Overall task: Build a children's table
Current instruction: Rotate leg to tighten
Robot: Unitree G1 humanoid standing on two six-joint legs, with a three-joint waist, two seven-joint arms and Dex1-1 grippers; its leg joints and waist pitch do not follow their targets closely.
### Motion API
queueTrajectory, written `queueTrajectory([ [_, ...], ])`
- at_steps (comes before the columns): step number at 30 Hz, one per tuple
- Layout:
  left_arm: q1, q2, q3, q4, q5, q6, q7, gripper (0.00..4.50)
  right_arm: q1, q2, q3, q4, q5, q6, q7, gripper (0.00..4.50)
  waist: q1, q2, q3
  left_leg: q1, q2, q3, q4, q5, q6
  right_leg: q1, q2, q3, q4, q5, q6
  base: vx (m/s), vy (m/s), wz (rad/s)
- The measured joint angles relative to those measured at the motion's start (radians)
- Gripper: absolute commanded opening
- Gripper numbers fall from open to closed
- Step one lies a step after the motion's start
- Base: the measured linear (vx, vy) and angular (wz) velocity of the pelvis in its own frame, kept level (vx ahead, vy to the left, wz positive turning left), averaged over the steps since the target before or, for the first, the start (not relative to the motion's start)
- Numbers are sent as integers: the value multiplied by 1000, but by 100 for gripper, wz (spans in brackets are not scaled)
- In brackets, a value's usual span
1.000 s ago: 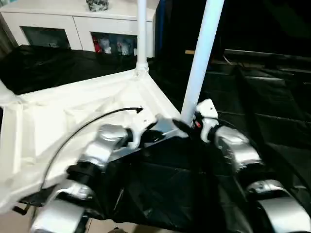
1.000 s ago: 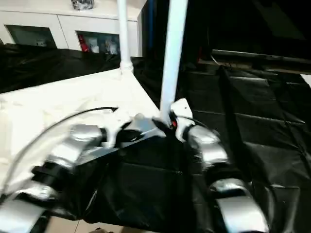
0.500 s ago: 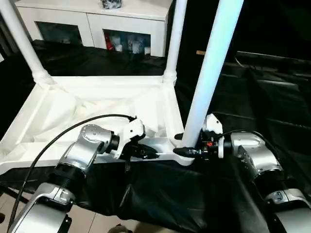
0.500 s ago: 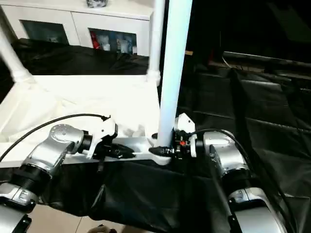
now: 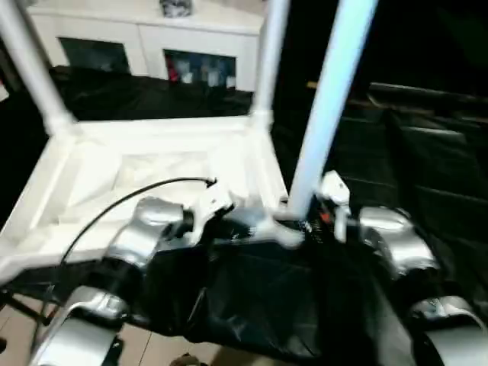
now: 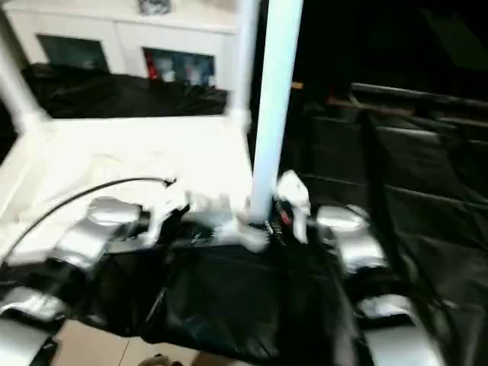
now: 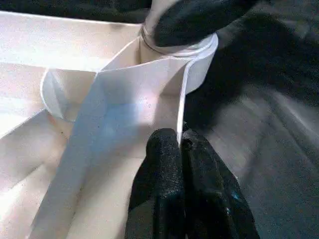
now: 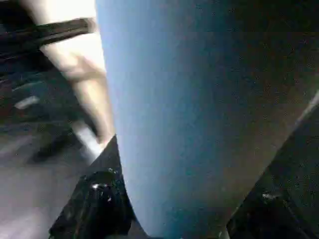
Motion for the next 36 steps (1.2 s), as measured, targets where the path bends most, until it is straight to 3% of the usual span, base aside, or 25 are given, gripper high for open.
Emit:
queueTrajectory([
  [6,-26,-85,22,33,28,38,184,0,-56,93,-53,75,-10,20,-338,195,-17,1,-1,0,-1,0,0,0,0,0,0,1,-1,1,0,0,0,0],
  [11,-31,-112,25,37,41,40,236,0,-81,115,-73,115,-29,-2,-422,195,-20,2,-1,-1,-1,0,0,0,0,0,0,1,-1,3,-4,0,0,0],
  [13,-32,-114,25,35,42,40,236,0,-82,116,-74,124,-29,-18,-422,265,-20,3,-2,-1,-1,0,0,0,0,0,0,1,-1,3,-4,0,0,0],
  [15,-32,-114,28,34,44,40,243,0,-82,117,-75,127,-28,-23,-413,267,-20,3,-2,-1,-1,0,0,0,0,0,0,1,-1,3,-4,0,0,0],
  [18,-31,-99,28,27,44,40,223,0,-75,93,-73,125,-28,-41,-320,300,-23,2,-1,-2,-1,0,0,0,0,-1,0,1,-2,3,-4,0,0,0],
  [23,-31,-74,28,27,27,22,162,0,-71,38,-50,120,-28,-58,-162,300,-23,2,-1,-5,0,0,-2,0,1,-3,0,0,-2,2,-3,0,0,0],
  [32,9,60,21,-14,-30,1,-117,0,4,-57,-9,22,26,-48,251,300,-15,2,-1,-6,2,0,-1,0,1,-4,1,-2,-1,1,-3,0,0,0],
  [36,16,85,-2,-27,-44,-1,-196,0,12,-85,30,-14,28,-22,351,279,-4,1,-1,-5,1,0,0,0,1,-3,1,-1,-1,1,-3,0,0,0],
])
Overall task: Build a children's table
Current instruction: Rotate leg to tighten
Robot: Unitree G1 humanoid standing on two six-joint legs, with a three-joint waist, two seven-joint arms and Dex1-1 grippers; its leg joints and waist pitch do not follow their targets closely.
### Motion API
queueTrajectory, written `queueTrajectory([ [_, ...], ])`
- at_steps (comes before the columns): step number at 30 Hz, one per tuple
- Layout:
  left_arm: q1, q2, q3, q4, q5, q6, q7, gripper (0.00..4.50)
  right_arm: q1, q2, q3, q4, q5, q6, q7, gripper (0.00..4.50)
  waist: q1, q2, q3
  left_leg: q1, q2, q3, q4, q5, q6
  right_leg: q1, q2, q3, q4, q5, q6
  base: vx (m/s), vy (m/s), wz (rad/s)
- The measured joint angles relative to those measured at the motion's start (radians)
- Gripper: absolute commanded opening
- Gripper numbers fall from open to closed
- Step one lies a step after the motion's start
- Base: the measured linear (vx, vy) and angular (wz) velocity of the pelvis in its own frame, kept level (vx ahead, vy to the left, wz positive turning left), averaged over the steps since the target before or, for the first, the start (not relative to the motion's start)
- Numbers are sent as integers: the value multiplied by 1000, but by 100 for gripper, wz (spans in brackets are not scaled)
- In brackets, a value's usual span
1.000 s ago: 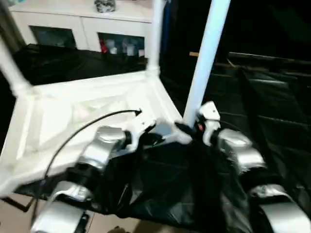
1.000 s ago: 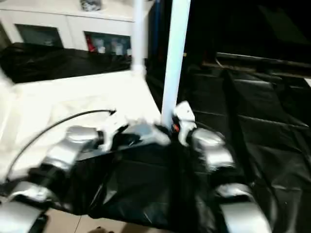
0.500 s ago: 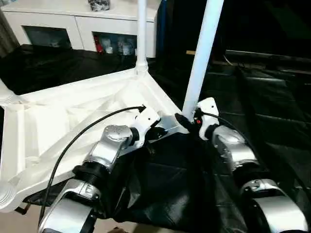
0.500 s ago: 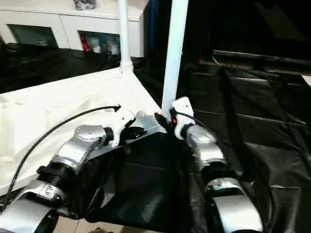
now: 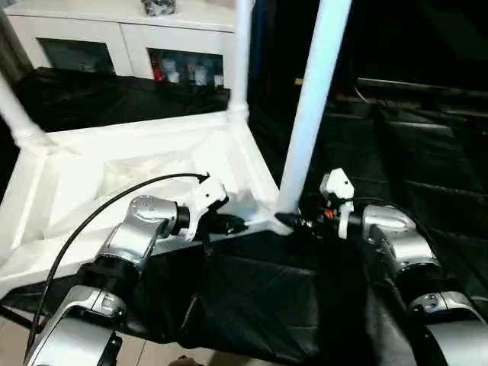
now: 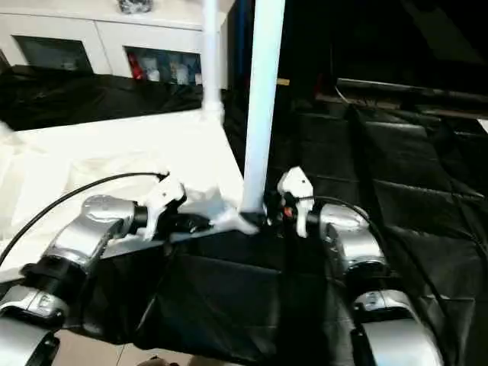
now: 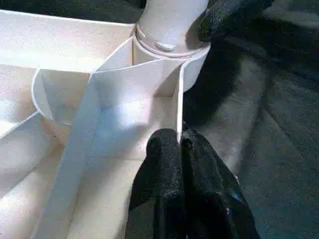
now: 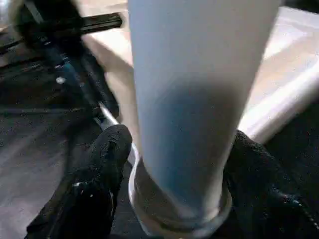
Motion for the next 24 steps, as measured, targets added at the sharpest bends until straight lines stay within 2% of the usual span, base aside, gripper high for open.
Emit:
queueTrajectory([
  [5,20,15,-22,-29,-17,-5,-66,0,12,-5,39,-40,2,16,88,246,18,0,0,-1,0,0,0,0,0,0,0,0,0,0,0,0,0,0],
  [7,20,17,-22,-30,-17,-5,-74,0,14,-5,39,-45,2,17,92,240,19,0,0,-1,0,0,0,0,0,0,0,0,0,0,0,0,0,0],
  [8,21,16,-22,-30,-17,-5,-74,0,15,-5,39,-46,2,17,92,220,19,0,0,-1,0,0,0,0,0,0,-1,1,0,0,0,0,0,0],
  [17,24,4,-21,-35,-9,-5,-51,0,31,-10,35,-72,1,22,76,206,27,0,0,0,0,0,0,0,0,1,-1,1,0,0,0,0,0,0],
  [19,24,-5,-20,-32,-2,-7,-19,0,30,-9,31,-66,-3,18,41,206,30,0,0,3,0,0,0,0,0,2,-1,1,1,0,0,0,0,0],
  [21,18,-37,-6,-14,20,-11,68,0,18,23,3,-24,-15,6,-89,203,28,0,0,6,0,0,0,0,0,5,-1,1,1,-1,1,0,0,0],
  [24,-9,-95,6,25,46,3,205,0,-16,83,-37,44,-43,0,-334,197,10,-1,0,6,-1,0,-1,0,-1,4,-1,1,-1,-3,5,0,0,0],
])
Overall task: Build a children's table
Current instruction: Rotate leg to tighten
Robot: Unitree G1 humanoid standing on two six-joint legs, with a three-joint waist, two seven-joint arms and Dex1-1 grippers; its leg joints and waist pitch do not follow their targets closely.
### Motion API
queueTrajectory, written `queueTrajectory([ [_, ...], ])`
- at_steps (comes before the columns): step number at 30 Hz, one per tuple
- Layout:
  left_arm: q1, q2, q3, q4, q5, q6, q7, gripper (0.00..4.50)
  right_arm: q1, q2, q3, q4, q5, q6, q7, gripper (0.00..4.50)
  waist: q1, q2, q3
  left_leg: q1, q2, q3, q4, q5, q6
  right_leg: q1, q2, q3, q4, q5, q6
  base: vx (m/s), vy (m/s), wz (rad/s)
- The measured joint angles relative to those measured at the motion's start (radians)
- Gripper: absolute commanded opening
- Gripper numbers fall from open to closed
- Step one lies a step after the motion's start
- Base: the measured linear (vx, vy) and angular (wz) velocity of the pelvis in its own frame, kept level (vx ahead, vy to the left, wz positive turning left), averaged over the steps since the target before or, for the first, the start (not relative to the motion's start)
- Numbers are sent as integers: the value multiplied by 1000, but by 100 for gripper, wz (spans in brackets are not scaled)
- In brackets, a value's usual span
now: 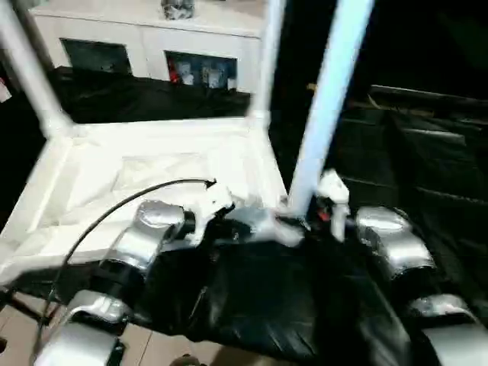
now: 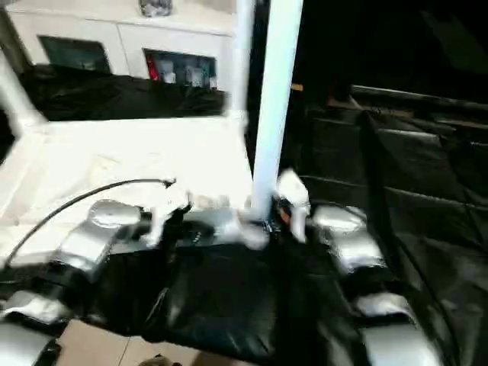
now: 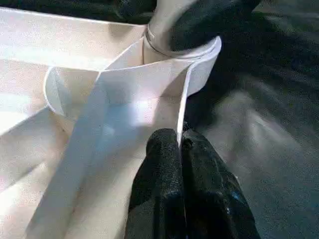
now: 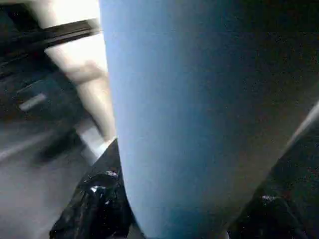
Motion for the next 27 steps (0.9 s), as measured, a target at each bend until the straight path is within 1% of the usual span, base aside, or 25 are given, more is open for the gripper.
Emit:
queueTrajectory([
  [2,-2,-28,2,2,9,12,60,0,-6,19,-13,17,-5,3,-93,196,-6,0,0,0,-1,0,0,0,0,0,0,0,-1,0,0,0,0,0],
  [5,-19,-65,9,27,21,25,139,0,-21,60,-37,37,-11,6,-248,196,-10,1,0,0,-1,0,0,0,0,0,-1,1,-1,0,0,0,0,0],
  [8,-37,-107,20,49,36,40,220,0,-59,112,-65,79,-21,21,-429,196,-18,3,0,-1,-2,0,0,0,0,-1,-1,1,-1,0,0,0,0,0],
  [10,-37,-120,20,48,41,40,238,0,-66,118,-72,94,-23,7,-459,196,-18,4,0,-1,-2,0,0,0,0,0,-1,2,-1,1,-1,0,0,0],
  [12,-37,-120,19,46,41,37,237,0,-67,121,-80,100,-22,-16,-460,265,-17,6,-1,-1,-2,0,0,0,0,0,-1,1,-1,2,-1,0,0,0],
  [15,-38,-111,21,43,43,30,240,0,-64,126,-85,104,-13,-25,-445,267,-18,6,-1,-2,-1,0,-2,0,0,-1,-1,1,0,4,-5,0,0,0],
  [16,-38,-105,21,40,43,25,240,0,-62,124,-84,99,-13,-26,-429,277,-20,6,-1,-2,-1,0,-2,0,0,-1,0,1,0,4,-5,0,0,0],
  [18,-38,-99,21,39,46,14,241,0,-48,103,-76,87,-13,-30,-390,310,-25,5,-1,-4,-1,0,-2,0,0,-2,0,1,0,3,-3,0,0,0],
  [21,-38,-100,18,32,46,11,240,0,-20,62,-64,55,-12,-37,-306,310,-25,6,-1,-7,-1,0,-2,0,1,-3,0,1,-1,3,-2,0,0,0],
  [22,-38,-98,17,31,47,8,239,0,-6,35,-65,32,-5,-36,-275,310,-24,6,-1,-8,-1,0,-2,0,1,-5,0,0,-1,3,-2,0,0,0],
  [24,-39,-94,10,31,48,-10,235,0,47,-44,-61,-18,15,-29,-172,310,-16,7,0,-11,-1,0,-1,0,1,-6,0,0,-2,2,-2,0,0,0],
  [25,-39,-91,10,31,48,-14,234,0,69,-63,-61,-30,20,-23,-141,310,-16,7,0,-14,-1,0,0,0,2,-8,0,0,-1,2,-2,0,0,0],
  [26,-39,-88,14,30,47,-18,233,0,88,-75,-61,-37,22,-20,-120,310,-17,8,0,-16,0,0,0,1,4,-11,0,0,0,2,-2,0,0,0],
  [27,-39,-82,17,28,47,-25,231,0,110,-85,-60,-49,27,-12,-95,310,-21,9,1,-21,0,-1,2,3,6,-17,0,0,3,3,-2,0,0,0],
])
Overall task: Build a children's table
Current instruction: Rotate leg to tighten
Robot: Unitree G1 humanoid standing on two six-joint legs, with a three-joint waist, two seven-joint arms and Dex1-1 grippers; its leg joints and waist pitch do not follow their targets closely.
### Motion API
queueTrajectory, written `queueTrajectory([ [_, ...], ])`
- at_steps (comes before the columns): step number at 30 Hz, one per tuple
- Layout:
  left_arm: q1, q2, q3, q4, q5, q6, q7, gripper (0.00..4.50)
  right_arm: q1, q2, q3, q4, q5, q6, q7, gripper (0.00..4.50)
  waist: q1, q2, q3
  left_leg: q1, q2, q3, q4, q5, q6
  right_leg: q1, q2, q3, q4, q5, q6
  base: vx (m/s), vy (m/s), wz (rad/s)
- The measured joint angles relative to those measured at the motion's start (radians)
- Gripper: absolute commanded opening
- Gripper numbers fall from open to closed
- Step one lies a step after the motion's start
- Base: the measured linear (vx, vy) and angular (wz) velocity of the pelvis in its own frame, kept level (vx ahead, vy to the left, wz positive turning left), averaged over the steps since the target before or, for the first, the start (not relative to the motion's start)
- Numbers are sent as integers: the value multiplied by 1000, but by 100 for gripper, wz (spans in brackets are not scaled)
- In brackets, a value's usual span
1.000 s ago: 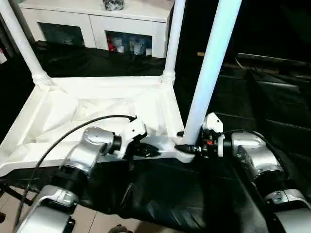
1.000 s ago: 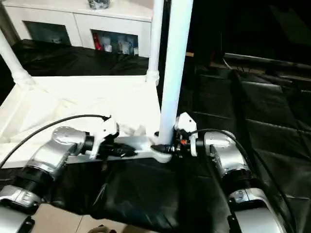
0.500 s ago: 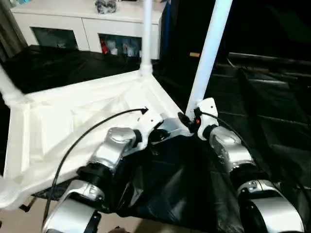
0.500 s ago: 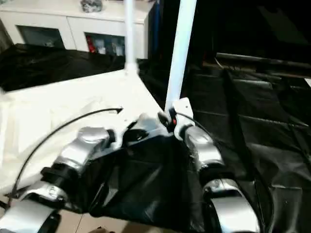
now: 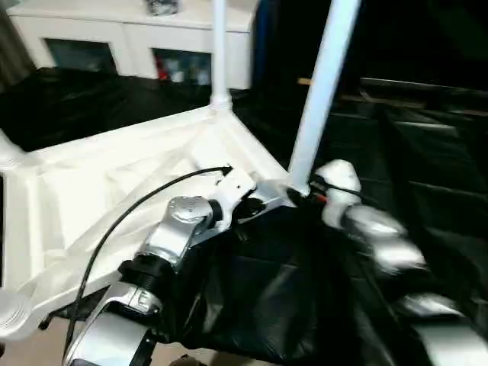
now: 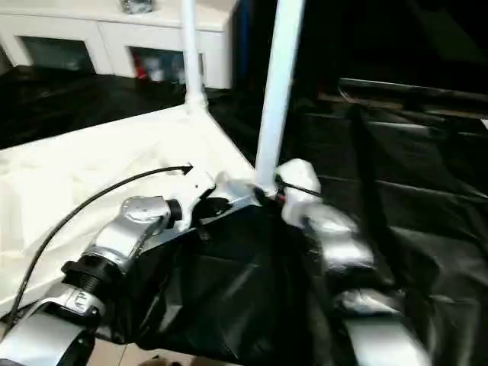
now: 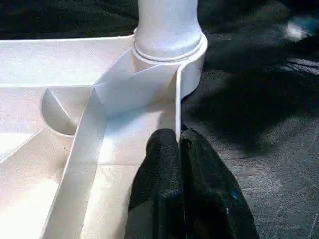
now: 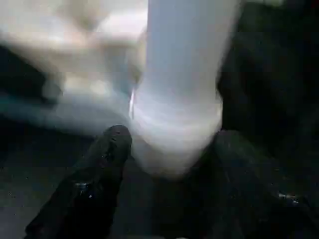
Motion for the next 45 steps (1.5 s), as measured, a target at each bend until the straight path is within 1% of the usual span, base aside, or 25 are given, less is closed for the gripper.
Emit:
queueTrajectory([
  [3,1,13,-1,-2,-1,-18,-30,0,73,-52,6,-85,30,23,98,310,5,7,3,-3,1,0,2,0,0,-3,0,-1,2,0,0,0,0,0],
  [5,4,21,-3,-4,-1,-29,-49,0,99,-73,6,-140,50,44,145,310,7,7,4,-3,1,0,2,0,0,-3,0,-1,2,0,0,0,0,0],
  [6,5,22,-3,-4,-6,-30,-60,27,114,-79,7,-182,68,62,170,311,8,7,4,-3,2,0,3,0,0,-3,1,-2,3,0,0,0,0,0],
  [7,5,21,-3,-4,-10,-29,-68,27,124,-79,9,-208,80,68,186,311,9,7,4,-3,2,0,3,0,0,-3,1,-1,3,0,0,0,0,0],
  [9,6,25,6,-15,-38,-22,-81,55,134,-69,26,-248,91,83,203,310,10,7,4,-4,2,0,5,0,0,-3,1,-1,3,0,0,0,0,0],
  [11,6,25,16,-54,-68,-17,-95,58,135,-50,28,-269,99,99,209,310,14,5,5,-5,2,-1,7,0,1,-3,1,-1,3,1,-1,0,0,0],
  [14,6,35,22,-115,-91,4,-117,90,134,-26,48,-307,123,125,220,310,17,4,5,-6,2,0,9,-1,3,-2,0,-1,2,1,-1,0,0,0],
  [17,35,92,21,-202,-116,68,-183,109,132,-18,67,-345,137,165,244,310,15,3,6,-6,2,0,9,-2,3,-3,0,-1,3,1,-1,0,0,0],
  [18,55,125,21,-238,-125,105,-221,133,130,-16,69,-352,148,174,250,310,14,2,6,-6,3,0,9,-2,3,-3,0,-1,3,0,0,0,0,0],
  [21,119,239,15,-355,-167,210,-326,155,108,14,70,-347,152,193,245,310,12,0,7,-6,3,0,8,-2,3,-4,1,-1,4,0,0,0,0,0],
  [22,135,274,10,-386,-181,239,-359,155,99,28,73,-346,153,194,243,310,12,-1,7,-6,4,0,8,-2,3,-4,1,-1,4,0,0,0,0,0],
  [23,150,301,10,-416,-195,266,-385,177,87,43,79,-341,152,193,236,310,13,-1,7,-6,4,0,9,-2,2,-4,1,-1,4,0,0,0,0,0],
  [24,162,322,9,-446,-209,296,-412,177,74,59,87,-335,150,187,224,310,15,-2,7,-6,3,0,9,-3,0,-4,1,-1,4,0,-1,0,0,0],
  [27,200,390,8,-534,-245,374,-460,194,17,134,97,-271,139,151,155,310,16,-8,6,-5,3,0,9,-4,-2,-3,1,0,5,0,-1,0,0,0],
  [30,224,431,8,-577,-255,418,-482,223,-21,183,107,-216,121,137,114,310,17,-13,6,-5,3,1,9,-4,-3,-2,1,0,4,1,-1,0,0,0],
  [32,232,443,6,-586,-254,432,-488,229,-34,199,113,-186,113,127,95,310,18,-17,7,-5,2,1,10,-4,-3,-2,0,1,5,1,-1,0,0,0],
  [34,249,469,3,-608,-252,455,-486,259,-75,243,111,-113,101,115,40,310,13,-21,7,-4,2,1,10,-3,-4,-2,0,1,6,1,-1,0,0,0],
  [35,256,479,1,-620,-251,467,-481,265,-109,268,99,-63,96,108,-11,310,6,-23,9,-4,2,1,10,-3,-5,-3,0,1,8,1,-1,0,0,0],
  [37,261,479,-3,-637,-246,480,-465,267,-164,311,86,2,88,86,-97,310,-1,-29,12,-2,3,0,9,-1,-7,-3,1,1,11,0,-1,0,0,0],
  [38,261,479,-8,-641,-244,484,-460,278,-180,324,82,18,87,79,-123,310,-3,-31,12,-2,3,0,9,-1,-8,-3,1,1,12,0,-1,0,0,0],
  [39,267,480,-11,-646,-240,495,-445,292,-220,351,62,84,80,51,-218,310,-6,-32,12,-1,3,0,9,0,-9,-3,1,1,13,0,-1,0,0,0],
  [41,269,480,-16,-658,-234,502,-428,302,-252,366,45,138,69,26,-319,310,-5,-35,12,-1,3,0,9,0,-10,-3,1,1,13,0,-1,0,0,0],
  [43,274,481,-16,-667,-233,511,-415,323,-280,380,20,199,67,-5,-432,310,-4,-37,11,-1,3,0,9,1,-11,-3,1,1,14,0,-1,0,0,0],
  [44,276,482,-17,-673,-232,515,-409,323,-290,384,8,223,67,-13,-476,310,-4,-37,11,-1,3,0,9,1,-11,-3,1,1,14,0,-1,0,0,0],
  [45,282,484,-16,-681,-231,518,-404,336,-300,386,-6,250,68,-24,-522,310,-4,-39,11,-1,3,0,9,1,-11,-3,1,1,15,0,-1,0,0,0],
])
